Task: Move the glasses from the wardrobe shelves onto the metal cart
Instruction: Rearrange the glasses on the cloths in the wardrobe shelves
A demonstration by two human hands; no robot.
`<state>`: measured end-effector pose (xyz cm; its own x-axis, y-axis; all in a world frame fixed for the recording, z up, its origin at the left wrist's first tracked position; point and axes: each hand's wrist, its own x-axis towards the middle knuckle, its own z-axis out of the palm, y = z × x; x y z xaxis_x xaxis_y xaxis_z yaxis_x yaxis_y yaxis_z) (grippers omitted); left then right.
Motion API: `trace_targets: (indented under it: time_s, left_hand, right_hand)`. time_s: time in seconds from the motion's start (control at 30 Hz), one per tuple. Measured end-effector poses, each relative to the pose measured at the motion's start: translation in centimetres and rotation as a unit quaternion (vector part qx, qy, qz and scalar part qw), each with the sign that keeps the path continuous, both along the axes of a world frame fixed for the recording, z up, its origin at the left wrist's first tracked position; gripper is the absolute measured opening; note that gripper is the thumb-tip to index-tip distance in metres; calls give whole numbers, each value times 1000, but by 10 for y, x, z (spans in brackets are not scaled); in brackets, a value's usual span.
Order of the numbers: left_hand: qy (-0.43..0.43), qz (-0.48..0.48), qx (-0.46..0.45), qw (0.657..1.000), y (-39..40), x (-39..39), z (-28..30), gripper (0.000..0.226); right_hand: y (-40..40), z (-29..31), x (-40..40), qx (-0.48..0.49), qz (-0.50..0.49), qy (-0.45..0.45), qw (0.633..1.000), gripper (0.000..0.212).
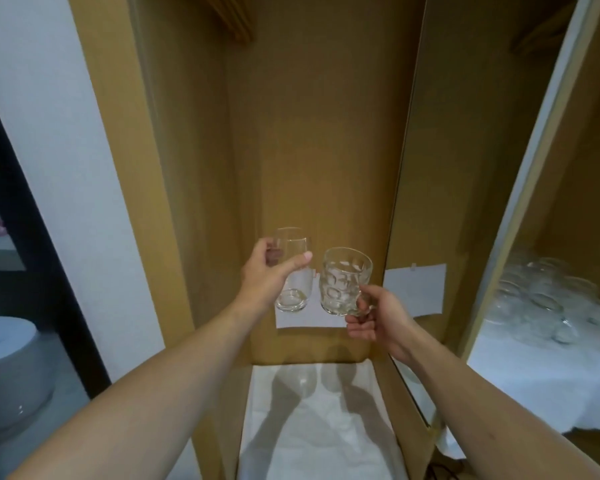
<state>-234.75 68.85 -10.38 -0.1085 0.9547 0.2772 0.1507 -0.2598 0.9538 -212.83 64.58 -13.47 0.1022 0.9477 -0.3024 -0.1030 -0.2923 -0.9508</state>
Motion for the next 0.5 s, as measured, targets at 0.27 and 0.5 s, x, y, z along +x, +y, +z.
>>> trace_targets:
  time_s: [0.27,0.5]
  left_hand:
    - [-73,-66,9,995,-55,33,15,49]
    - [-118,-81,4,990,-112,87,23,47]
  right_hand:
    - [-55,10,19,19,6,-8,1000,43]
    - [-116,24,69,28,26,-11,999,49]
